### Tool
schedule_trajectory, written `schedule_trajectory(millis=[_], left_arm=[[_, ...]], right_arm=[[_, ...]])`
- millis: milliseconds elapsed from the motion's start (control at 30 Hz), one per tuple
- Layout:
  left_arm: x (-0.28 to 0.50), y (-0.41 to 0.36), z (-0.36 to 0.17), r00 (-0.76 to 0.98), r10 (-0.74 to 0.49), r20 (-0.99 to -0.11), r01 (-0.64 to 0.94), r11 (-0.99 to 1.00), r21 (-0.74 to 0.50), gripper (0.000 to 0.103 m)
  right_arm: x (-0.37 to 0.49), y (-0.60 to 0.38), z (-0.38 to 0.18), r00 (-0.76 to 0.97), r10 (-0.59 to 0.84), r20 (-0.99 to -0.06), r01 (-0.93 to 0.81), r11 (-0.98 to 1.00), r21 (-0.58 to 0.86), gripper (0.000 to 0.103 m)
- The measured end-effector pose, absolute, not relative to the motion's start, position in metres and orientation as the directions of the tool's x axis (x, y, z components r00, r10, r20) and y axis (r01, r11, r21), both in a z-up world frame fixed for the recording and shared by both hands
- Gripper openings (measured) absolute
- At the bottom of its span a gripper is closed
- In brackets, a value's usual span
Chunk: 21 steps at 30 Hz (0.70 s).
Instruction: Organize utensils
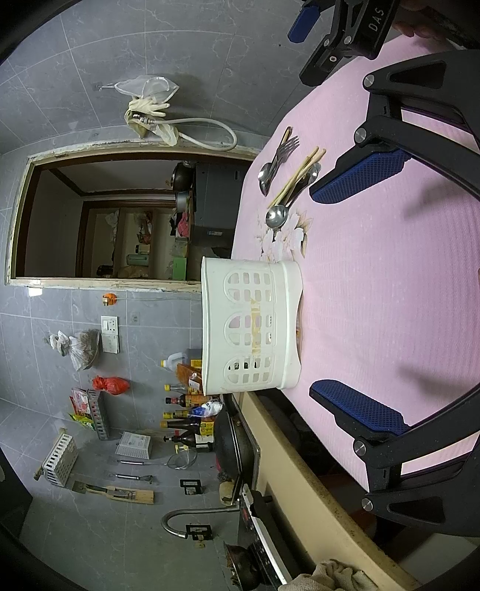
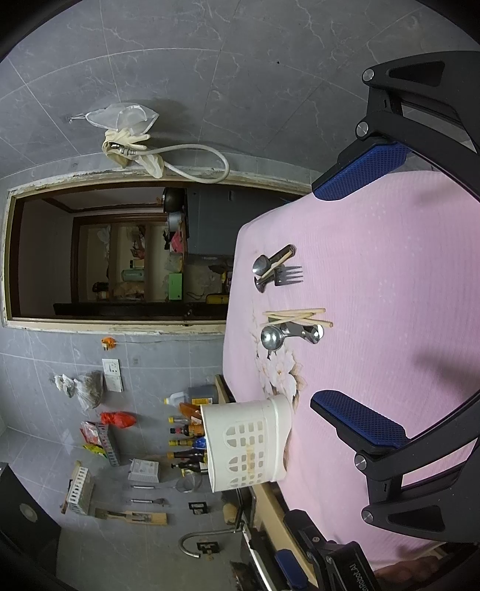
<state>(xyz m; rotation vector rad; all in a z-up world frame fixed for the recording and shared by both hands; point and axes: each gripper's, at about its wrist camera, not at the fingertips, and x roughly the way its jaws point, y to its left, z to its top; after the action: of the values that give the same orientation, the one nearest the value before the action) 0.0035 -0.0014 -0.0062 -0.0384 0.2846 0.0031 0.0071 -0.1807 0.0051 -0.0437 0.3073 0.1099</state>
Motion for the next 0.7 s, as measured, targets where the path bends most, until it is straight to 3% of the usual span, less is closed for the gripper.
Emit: schedule_trajectory(millis=[700], left_arm=[[0.0047,-0.0015,-0.0079,0.959,-0.003,-0.283,-0.008,0.999,-0.037,0.094]], right_arm=[[0.0069,-0.1811,0.0046,0.947,0.102,-0.306,-0.115,0.993,-0.025,0.103]])
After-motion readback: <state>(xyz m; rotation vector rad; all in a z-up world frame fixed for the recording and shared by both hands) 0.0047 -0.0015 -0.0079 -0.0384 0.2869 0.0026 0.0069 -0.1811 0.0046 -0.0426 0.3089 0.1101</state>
